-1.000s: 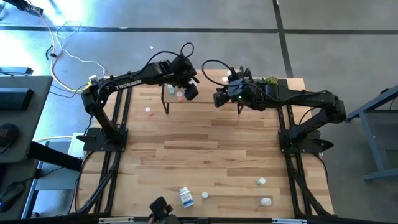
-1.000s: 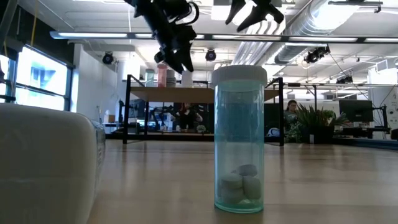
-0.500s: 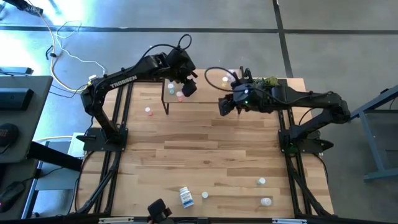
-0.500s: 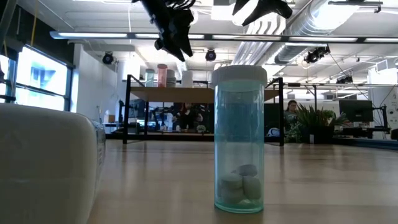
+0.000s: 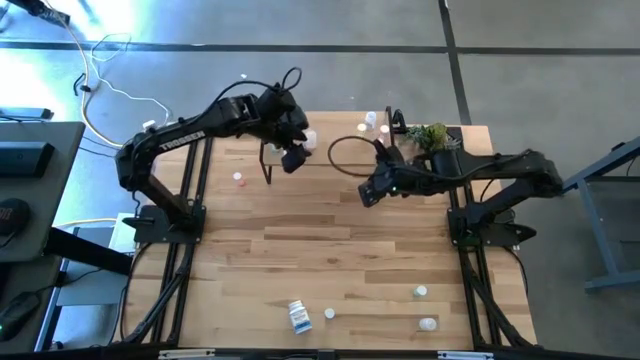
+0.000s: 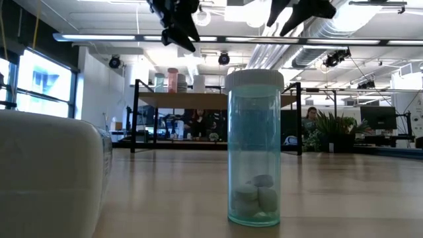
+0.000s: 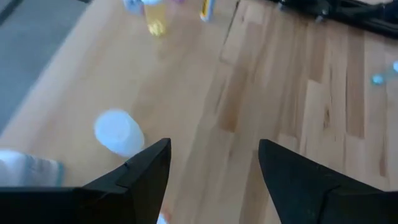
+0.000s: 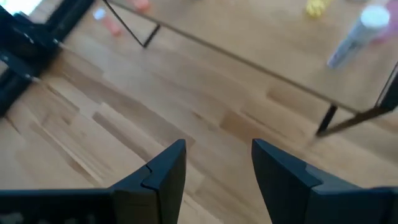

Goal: Pick and place medicine bottles onto shelf by color
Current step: Put the right blue pill bottle on the shelf

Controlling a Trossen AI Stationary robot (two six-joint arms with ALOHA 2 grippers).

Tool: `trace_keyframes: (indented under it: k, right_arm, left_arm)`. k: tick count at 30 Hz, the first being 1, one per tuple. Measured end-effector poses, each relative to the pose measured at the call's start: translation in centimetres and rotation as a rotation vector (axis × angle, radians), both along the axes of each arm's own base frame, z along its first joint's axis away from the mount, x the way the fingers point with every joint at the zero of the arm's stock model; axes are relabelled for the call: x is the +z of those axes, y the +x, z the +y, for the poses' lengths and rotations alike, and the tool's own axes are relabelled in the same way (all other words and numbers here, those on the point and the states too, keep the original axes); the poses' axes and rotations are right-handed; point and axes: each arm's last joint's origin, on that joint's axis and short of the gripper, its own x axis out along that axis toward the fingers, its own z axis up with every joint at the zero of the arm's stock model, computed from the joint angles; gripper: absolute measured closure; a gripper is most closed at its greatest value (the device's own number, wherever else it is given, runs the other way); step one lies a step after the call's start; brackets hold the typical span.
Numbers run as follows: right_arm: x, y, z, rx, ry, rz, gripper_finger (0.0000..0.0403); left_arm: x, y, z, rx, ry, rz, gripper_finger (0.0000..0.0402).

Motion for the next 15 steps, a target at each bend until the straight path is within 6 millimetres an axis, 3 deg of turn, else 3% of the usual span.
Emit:
trace_keyframes:
  k: [15]
  right_arm:
    - [-1.9, -0.1, 3.0, 0.024, 0.111, 0.144, 0.0229]
  left_arm:
    - [-3.2, -1.5, -5.4, -0.058, -0.087, 0.035, 0.0176]
